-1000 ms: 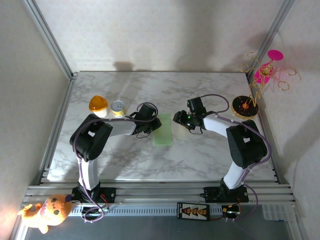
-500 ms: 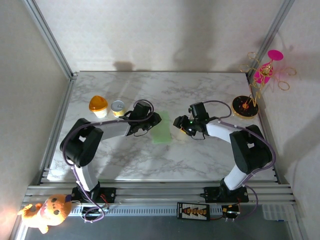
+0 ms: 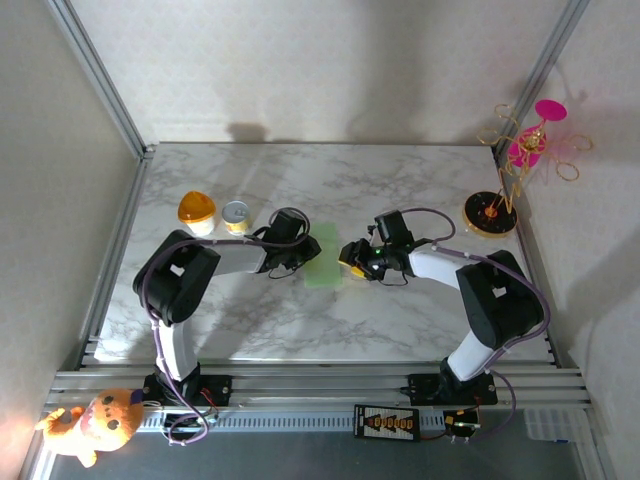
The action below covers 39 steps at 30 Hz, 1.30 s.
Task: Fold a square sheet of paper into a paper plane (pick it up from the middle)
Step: Fold the triangle a second time at the center of the table.
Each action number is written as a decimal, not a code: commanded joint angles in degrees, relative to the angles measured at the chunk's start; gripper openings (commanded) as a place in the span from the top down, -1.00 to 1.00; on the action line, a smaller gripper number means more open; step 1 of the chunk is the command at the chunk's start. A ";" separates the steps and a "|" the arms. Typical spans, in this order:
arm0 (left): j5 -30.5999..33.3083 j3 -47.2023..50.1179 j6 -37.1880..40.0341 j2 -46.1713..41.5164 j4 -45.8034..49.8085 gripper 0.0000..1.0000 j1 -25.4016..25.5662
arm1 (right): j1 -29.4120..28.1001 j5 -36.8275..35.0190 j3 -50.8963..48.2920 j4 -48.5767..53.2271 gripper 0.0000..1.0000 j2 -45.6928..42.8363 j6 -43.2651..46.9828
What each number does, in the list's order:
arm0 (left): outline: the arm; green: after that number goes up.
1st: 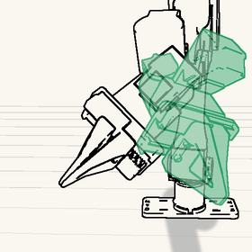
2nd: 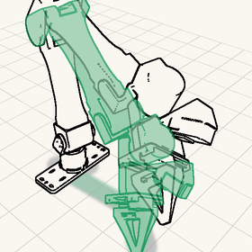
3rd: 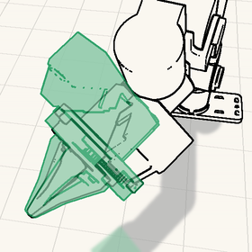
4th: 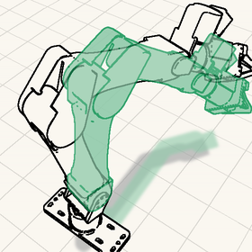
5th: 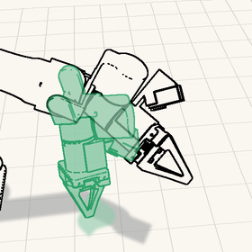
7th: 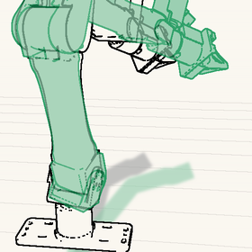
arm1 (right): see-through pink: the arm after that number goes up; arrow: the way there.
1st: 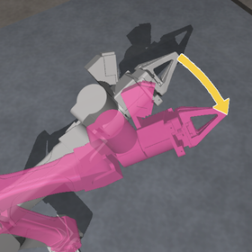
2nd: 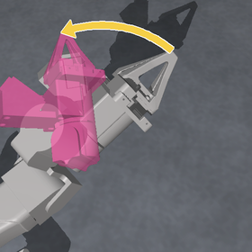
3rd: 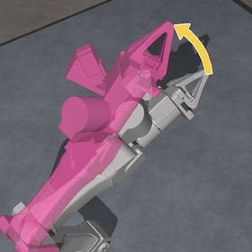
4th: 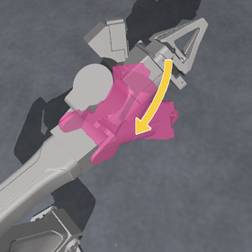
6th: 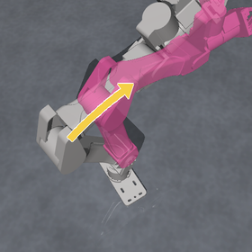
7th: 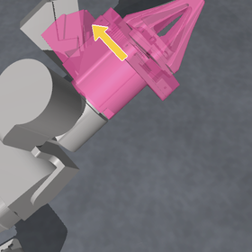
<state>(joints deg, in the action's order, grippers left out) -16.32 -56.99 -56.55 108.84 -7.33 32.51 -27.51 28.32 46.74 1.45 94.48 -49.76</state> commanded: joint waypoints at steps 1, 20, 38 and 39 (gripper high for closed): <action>1.86 -0.43 -1.34 1.18 1.02 0.48 -0.43 | -0.70 1.31 -0.17 0.13 0.03 1.23 -0.52; 1.52 1.45 -2.48 1.38 0.30 0.50 -0.52 | -3.52 2.91 1.73 0.66 0.14 5.28 0.61; 0.96 1.80 -2.36 1.11 -0.22 0.51 -0.61 | -3.81 1.60 0.80 -4.69 0.39 5.00 -2.01; 0.86 1.80 -2.46 1.11 -0.35 0.51 -0.64 | -3.73 1.44 0.89 -4.71 0.41 5.07 -2.10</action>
<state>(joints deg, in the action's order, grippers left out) -15.86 -56.42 -58.39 108.90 -8.62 32.47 -30.92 30.92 47.24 -1.89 99.24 -50.85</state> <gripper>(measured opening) 0.248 0.301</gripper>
